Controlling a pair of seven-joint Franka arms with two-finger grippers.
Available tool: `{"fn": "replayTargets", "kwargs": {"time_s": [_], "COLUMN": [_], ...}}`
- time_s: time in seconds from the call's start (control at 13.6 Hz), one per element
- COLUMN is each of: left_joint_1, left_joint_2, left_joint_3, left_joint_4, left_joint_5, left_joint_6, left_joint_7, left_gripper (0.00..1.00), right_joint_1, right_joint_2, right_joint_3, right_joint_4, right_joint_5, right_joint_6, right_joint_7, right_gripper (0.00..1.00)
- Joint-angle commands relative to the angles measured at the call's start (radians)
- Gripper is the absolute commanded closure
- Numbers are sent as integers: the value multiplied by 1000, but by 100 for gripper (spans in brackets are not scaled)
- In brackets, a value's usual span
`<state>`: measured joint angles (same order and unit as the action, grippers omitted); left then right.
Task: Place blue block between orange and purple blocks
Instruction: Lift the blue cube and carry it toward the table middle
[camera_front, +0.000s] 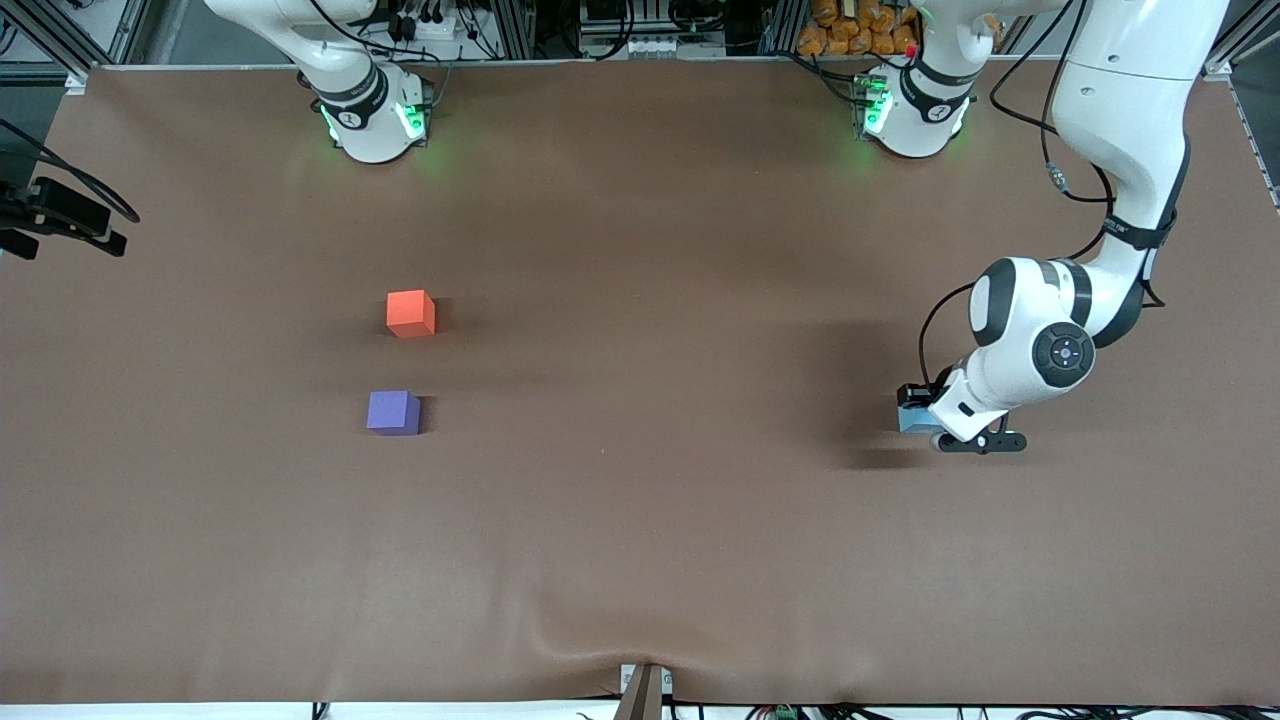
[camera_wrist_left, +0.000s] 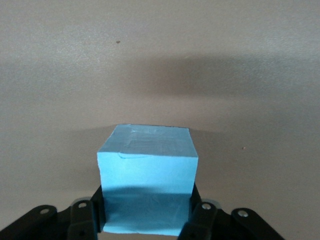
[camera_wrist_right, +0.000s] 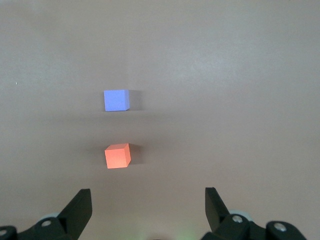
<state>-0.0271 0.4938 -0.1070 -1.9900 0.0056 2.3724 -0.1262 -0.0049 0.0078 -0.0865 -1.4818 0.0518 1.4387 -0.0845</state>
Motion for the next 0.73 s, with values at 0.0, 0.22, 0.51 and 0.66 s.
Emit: {"fn": "replayTargets", "kwargs": {"time_s": [0.0, 0.22, 0.51, 0.66], "left_joint_1": [1, -2, -139, -262], "left_joint_2": [-15, -20, -6, 35], "left_joint_3": [-37, -112, -188, -185], "left_joint_4": [0, 22, 126, 238], "left_joint_5": [-23, -21, -21, -19], "left_joint_6": [2, -1, -36, -108], "left_joint_7": [-3, -3, -113, -223], "left_gripper": [100, 100, 100, 100], "right_joint_1": [0, 0, 0, 0], "right_joint_2": [1, 1, 1, 1], "right_joint_3": [1, 1, 1, 1], "right_joint_4": [6, 6, 6, 6], "right_joint_5": [11, 11, 11, 11], "right_joint_6": [-9, -9, -9, -9], "right_joint_7": [2, 2, 2, 2], "right_gripper": [0, 0, 0, 0]}}
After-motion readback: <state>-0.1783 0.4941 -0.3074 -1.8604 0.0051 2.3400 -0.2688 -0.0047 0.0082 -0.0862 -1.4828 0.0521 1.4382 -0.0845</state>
